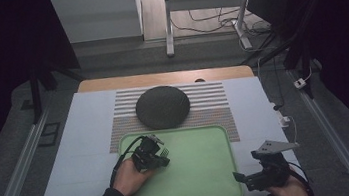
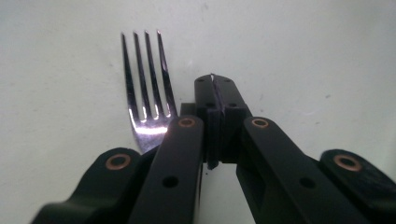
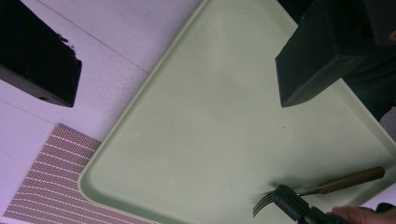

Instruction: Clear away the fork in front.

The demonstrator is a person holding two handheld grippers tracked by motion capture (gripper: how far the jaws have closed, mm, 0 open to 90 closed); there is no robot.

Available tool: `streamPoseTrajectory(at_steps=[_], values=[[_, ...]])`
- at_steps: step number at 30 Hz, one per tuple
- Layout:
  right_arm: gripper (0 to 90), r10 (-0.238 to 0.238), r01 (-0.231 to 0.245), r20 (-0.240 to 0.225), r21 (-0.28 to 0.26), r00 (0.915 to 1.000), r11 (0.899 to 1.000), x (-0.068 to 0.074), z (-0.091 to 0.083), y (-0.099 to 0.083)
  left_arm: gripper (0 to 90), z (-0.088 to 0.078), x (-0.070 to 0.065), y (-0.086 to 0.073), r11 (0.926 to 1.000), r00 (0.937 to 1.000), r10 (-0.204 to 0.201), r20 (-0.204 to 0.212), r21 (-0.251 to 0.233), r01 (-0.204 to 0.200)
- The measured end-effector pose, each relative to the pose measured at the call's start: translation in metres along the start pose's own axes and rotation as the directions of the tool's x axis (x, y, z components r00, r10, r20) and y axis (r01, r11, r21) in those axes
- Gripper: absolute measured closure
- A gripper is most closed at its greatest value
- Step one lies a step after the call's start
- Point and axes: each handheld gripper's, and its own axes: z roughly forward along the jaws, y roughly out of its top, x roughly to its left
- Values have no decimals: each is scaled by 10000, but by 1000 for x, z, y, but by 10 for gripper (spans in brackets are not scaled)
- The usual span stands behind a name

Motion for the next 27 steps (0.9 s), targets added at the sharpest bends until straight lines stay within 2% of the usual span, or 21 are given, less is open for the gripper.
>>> streamPoseTrajectory(at_steps=[2,5,10,19,27], values=[[2,1,-1,9,10,10000,10000,0,0,0,885,0,2,-1,9999,9999,-105,31,-86,105],[2,23,-23,-25,0,10000,10000,0,0,0,885,-3,6,-2,9997,9991,-236,-357,-92,233],[2,53,-53,-31,24,10000,10000,-1,0,0,885,-12,23,-8,9962,9938,-872,-692,-118,866],[3,132,-132,-32,16,9999,9999,-2,0,0,885,-26,51,-19,9815,9779,-1915,-842,-188,1906],[3,122,-121,-16,37,9999,9999,-2,0,0,885,-37,69,-30,9697,9631,-2443,-1129,-279,2427]])
